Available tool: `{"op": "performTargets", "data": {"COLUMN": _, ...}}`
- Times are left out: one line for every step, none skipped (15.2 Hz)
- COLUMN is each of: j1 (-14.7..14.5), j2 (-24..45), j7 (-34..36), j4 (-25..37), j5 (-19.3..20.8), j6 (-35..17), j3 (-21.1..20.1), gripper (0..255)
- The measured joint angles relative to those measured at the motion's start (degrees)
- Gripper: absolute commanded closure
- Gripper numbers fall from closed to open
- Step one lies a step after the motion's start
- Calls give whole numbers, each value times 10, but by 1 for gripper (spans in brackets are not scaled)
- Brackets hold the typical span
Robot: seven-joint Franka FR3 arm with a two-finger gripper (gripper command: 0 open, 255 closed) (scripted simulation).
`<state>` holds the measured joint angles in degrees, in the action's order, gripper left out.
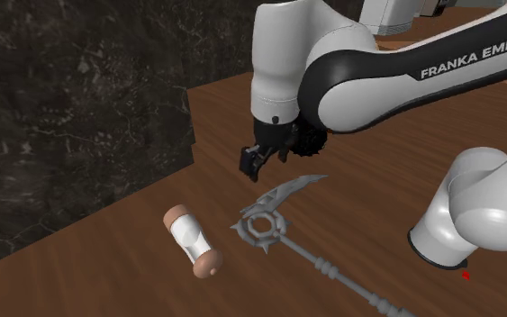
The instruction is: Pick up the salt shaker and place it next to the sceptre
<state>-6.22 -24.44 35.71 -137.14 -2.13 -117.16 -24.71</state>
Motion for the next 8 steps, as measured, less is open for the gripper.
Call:
{"op": "performTargets", "data": {"j1": 3, "j2": 23, "j7": 20, "j4": 9, "j5": 6, "j6": -14, "j3": -14, "gripper": 0}}
{"op": "performTargets", "data": {"j1": 3, "j2": 41, "j7": 40, "j4": 19, "j5": 11, "j6": -21, "j3": -27, "gripper": 0}}
{"op": "performTargets", "data": {"j1": 5, "j2": 58, "j7": 57, "j4": 25, "j5": 17, "j6": -30, "j3": -39, "gripper": 0}}
{"op": "performTargets", "data": {"j1": 6, "j2": 79, "j7": 80, "j4": 36, "j5": 25, "j6": -39, "j3": -54, "gripper": 0}}
{"op": "performTargets", "data": {"j1": 8, "j2": 98, "j7": 101, "j4": 45, "j5": 35, "j6": -47, "j3": -65, "gripper": 0}}
{"op": "performTargets", "data": {"j1": 11, "j2": 125, "j7": 124, "j4": 64, "j5": 50, "j6": -52, "j3": -79, "gripper": 0}}
{"op": "performTargets", "data": {"j1": 11, "j2": 144, "j7": 145, "j4": 73, "j5": 62, "j6": -58, "j3": -89, "gripper": 0}}
{"op": "performTargets", "data": {"j1": 14, "j2": 169, "j7": 166, "j4": 90, "j5": 78, "j6": -62, "j3": -98, "gripper": 0}}
